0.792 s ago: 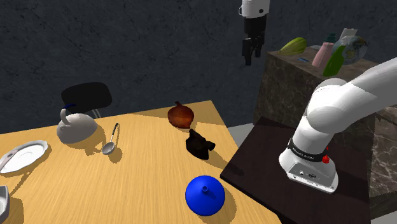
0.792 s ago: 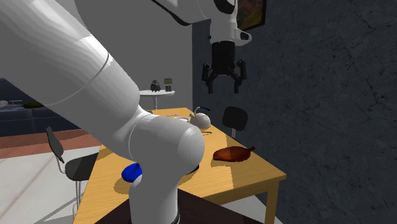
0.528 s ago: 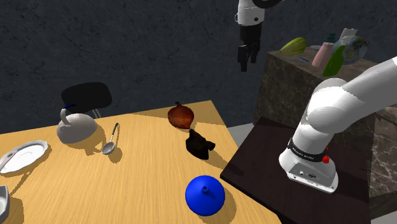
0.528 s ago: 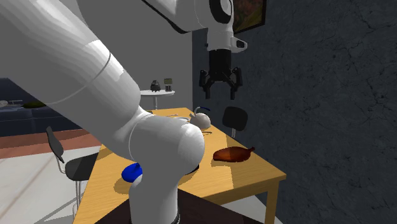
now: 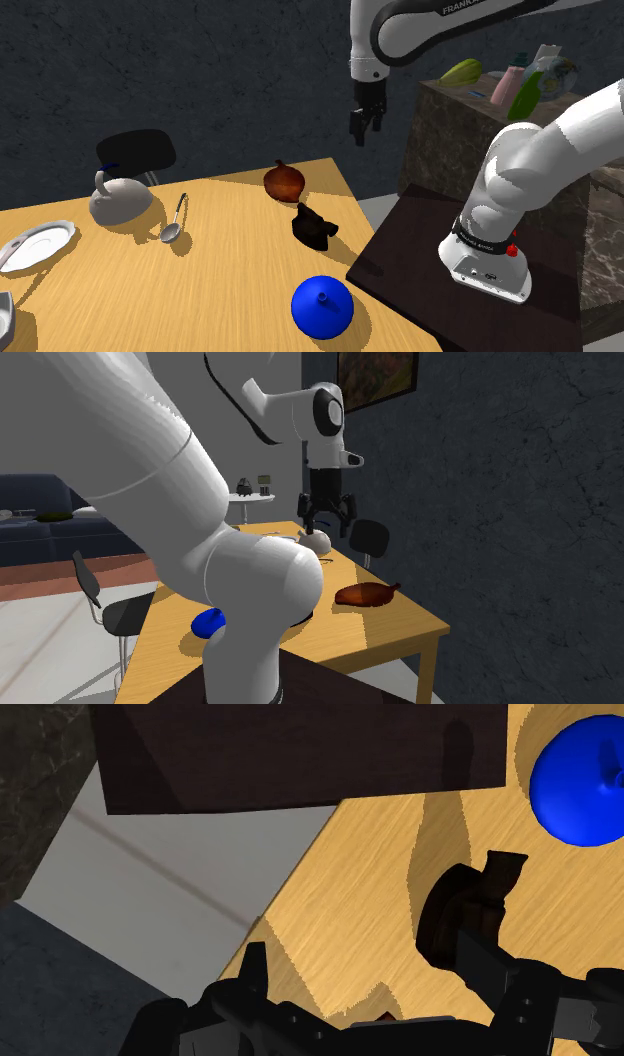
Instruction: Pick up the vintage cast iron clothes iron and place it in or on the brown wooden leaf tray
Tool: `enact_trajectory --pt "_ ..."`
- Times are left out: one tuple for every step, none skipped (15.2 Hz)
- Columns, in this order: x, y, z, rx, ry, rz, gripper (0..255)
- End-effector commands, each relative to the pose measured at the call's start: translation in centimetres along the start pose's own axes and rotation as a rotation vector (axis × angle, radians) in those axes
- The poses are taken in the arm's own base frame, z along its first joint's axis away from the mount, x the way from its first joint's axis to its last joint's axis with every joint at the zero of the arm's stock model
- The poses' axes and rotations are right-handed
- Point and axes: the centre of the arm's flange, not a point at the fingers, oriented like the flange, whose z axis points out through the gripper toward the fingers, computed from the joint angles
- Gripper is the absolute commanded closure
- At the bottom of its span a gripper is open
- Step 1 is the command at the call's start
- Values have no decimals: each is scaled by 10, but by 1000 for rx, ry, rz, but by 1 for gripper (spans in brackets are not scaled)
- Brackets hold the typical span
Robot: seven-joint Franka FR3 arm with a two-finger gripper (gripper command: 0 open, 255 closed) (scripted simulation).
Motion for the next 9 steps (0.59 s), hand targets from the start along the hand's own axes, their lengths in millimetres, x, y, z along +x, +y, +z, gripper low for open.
enact_trajectory --pt "8 -18 18 5 11 3 0" --pt "12 -26 28 6 15 4 0" --pt "16 -34 37 8 19 5 0" --pt "19 -42 46 10 24 6 0" --pt "23 -50 55 12 28 7 0" --pt "27 -58 64 14 32 8 0" --pt "31 -67 73 16 36 9 0" --pt "35 -75 82 17 41 10 0" --pt "39 -83 91 19 45 11 0"
